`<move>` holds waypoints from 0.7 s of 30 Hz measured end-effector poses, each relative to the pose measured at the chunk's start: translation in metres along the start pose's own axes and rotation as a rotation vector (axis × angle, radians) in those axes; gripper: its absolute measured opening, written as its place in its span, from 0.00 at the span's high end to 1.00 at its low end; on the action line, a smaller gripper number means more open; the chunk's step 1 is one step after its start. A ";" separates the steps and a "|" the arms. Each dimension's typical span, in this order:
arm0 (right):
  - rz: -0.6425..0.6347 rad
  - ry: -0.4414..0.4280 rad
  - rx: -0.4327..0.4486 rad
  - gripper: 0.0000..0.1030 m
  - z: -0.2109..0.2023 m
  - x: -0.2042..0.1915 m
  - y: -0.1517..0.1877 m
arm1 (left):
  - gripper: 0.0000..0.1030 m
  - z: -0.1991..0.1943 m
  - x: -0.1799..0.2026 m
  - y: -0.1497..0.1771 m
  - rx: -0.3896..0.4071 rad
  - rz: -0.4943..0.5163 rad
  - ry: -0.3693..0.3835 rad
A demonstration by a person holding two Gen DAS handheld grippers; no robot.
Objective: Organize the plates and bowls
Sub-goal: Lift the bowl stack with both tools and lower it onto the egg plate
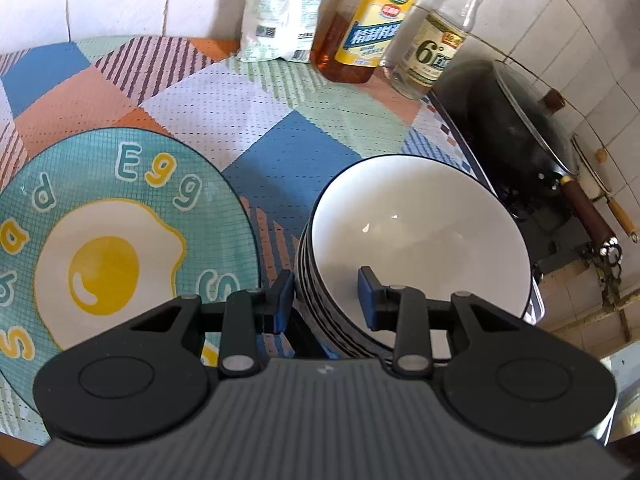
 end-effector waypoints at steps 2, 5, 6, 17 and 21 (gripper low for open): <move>0.000 0.000 0.000 0.00 -0.005 0.000 -0.002 | 0.68 -0.006 0.004 0.000 -0.001 0.004 0.006; -0.010 0.006 0.006 0.00 -0.015 0.000 -0.009 | 0.68 -0.016 0.011 0.000 -0.001 0.010 0.021; -0.015 0.007 0.008 0.00 -0.019 -0.001 -0.011 | 0.68 -0.020 0.012 0.000 -0.001 0.013 0.024; -0.079 -0.030 0.060 0.00 -0.058 -0.024 -0.044 | 0.68 -0.082 0.015 -0.007 0.035 0.074 0.031; -0.093 -0.064 0.079 0.00 -0.062 -0.046 -0.050 | 0.68 -0.102 0.000 -0.009 0.069 0.066 0.000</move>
Point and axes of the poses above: each gripper's, at about its wrist camera, not at the fingertips, and z roughly the way its jaws point, x to its right, y to its underside, the point moved 10 cm from there along z, roughly the way its jaws point, and after that the axes turned 12 degrees about y, right-handed, at the moved point
